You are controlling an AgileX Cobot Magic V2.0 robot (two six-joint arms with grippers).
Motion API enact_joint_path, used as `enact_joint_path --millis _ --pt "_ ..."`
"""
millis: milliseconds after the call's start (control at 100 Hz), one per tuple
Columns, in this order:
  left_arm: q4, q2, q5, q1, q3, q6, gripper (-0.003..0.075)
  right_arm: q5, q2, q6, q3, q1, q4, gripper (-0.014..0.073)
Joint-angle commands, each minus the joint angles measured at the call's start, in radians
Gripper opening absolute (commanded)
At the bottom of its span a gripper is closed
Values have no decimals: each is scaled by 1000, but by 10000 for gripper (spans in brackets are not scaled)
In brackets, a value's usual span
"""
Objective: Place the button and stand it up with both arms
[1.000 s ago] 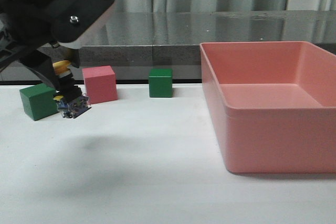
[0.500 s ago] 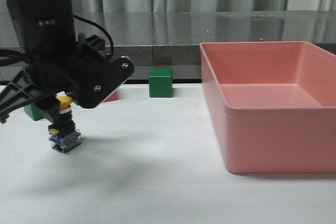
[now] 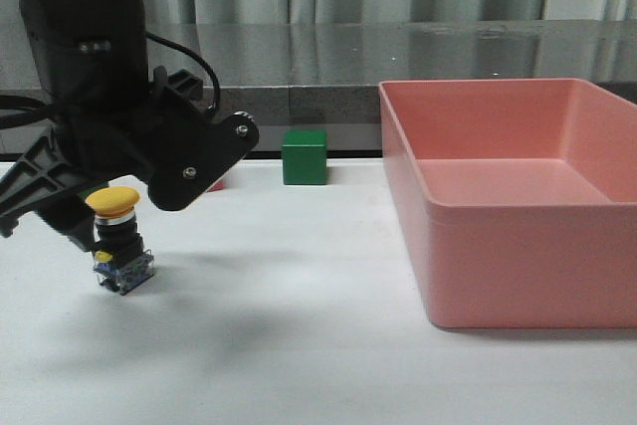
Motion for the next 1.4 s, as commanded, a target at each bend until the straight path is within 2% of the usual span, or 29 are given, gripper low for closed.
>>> enact_joint_path --millis 0,230,380,490,560,630,810,900,980,1060,1220,1390 --pt "25 -42 17 -9 -40 -44 664 -62 5 -2 -26 -5 12 -113" --pt "39 -83 127 2 -54 -80 671 -62 5 -2 -26 -5 12 -113" --pt "37 -167 205 48 -54 -112 671 -62 5 -2 -26 -5 12 -113" --pt "37 -243 207 102 -54 -212 640 -62 5 -2 -26 -5 12 -113" --pt "37 -295 207 142 -54 -318 559 -62 5 -2 -26 -5 12 -113" --pt "37 -346 199 179 -54 -431 428 -62 5 -2 -26 -5 12 -113" --pt "-15 -485 129 280 -54 -614 -20 -62 5 -2 -26 -5 12 -113" --pt "-92 -556 74 334 -52 -715 -20 -62 5 -2 -26 -5 12 -113" --pt "-221 -622 3 378 -31 -720 -20 -62 5 -2 -26 -5 12 -113" --pt "-329 -709 -131 405 30 -717 -20 -62 5 -2 -26 -5 12 -113" --pt "-444 -898 -394 405 256 -717 -19 -62 5 -2 -26 -5 12 -113" --pt "-600 -1092 -597 405 536 -717 -19 -62 5 -2 -26 -5 12 -113"
